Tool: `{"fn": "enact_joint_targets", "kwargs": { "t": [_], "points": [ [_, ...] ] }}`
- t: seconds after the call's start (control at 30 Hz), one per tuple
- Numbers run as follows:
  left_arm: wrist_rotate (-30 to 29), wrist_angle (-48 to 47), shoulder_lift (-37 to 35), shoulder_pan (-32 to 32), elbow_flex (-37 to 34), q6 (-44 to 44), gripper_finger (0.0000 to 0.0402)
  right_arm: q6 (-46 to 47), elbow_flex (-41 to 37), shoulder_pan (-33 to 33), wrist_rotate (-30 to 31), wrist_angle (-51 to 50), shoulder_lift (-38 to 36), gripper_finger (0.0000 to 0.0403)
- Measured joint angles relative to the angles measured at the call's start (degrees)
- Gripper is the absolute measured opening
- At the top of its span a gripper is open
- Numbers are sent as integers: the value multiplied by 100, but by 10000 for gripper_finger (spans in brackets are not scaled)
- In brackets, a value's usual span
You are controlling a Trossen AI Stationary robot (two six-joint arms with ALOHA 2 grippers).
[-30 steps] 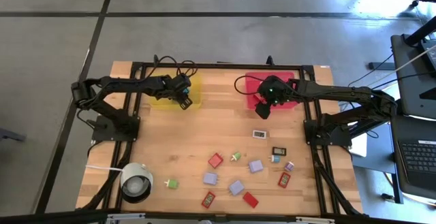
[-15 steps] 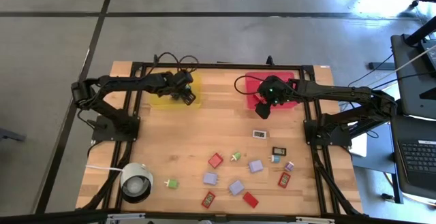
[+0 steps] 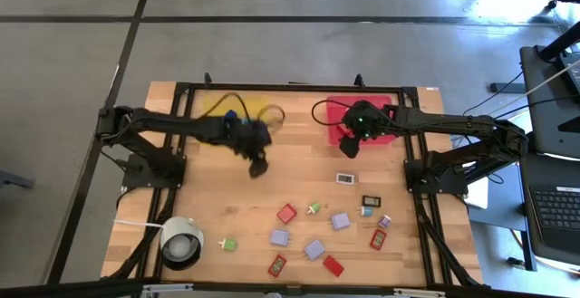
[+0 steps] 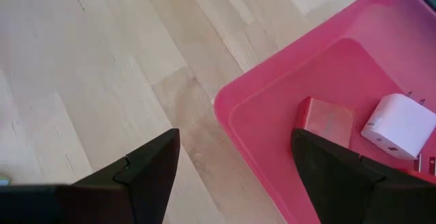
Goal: Pick & Place Office items
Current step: Put the green charger adapter into the red bin
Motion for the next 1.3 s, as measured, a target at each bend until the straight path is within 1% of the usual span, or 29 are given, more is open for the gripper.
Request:
{"fn": "enact_joint_targets", "kwargs": {
  "t": [0.13,0.23,0.33,0.5,0.57,0.67,0.73,0.8,1.0,1.07,1.3],
  "points": [
    [678,-201,0,-852,0,83,221,-13,0,0,1,63,0,284],
    [812,-333,0,-1564,-2,83,218,-13,0,0,0,65,0,284],
    [596,-362,0,-2258,-4,84,219,-13,0,0,-1,65,0,284],
    [-30,-353,0,-3190,-4,429,221,-13,0,0,0,67,0,284],
    [-231,-334,2,-3492,-4,410,219,-13,0,0,0,67,0,284],
    [-580,-321,2,-3869,-4,99,218,-13,0,0,-1,67,0,284],
    [-841,-317,2,-4090,-4,-276,218,-15,0,0,1,67,0,284],
    [-970,-271,2,-4270,-7,-525,218,-14,0,0,1,68,0,284],
    [-1010,210,144,-4537,-7,-565,218,-15,0,0,1,69,0,284],
    [-920,324,292,-4545,-7,-536,218,-15,0,0,1,73,0,284],
    [-189,277,768,-4542,-11,-576,218,-15,0,0,1,96,0,284]
  ]
}}
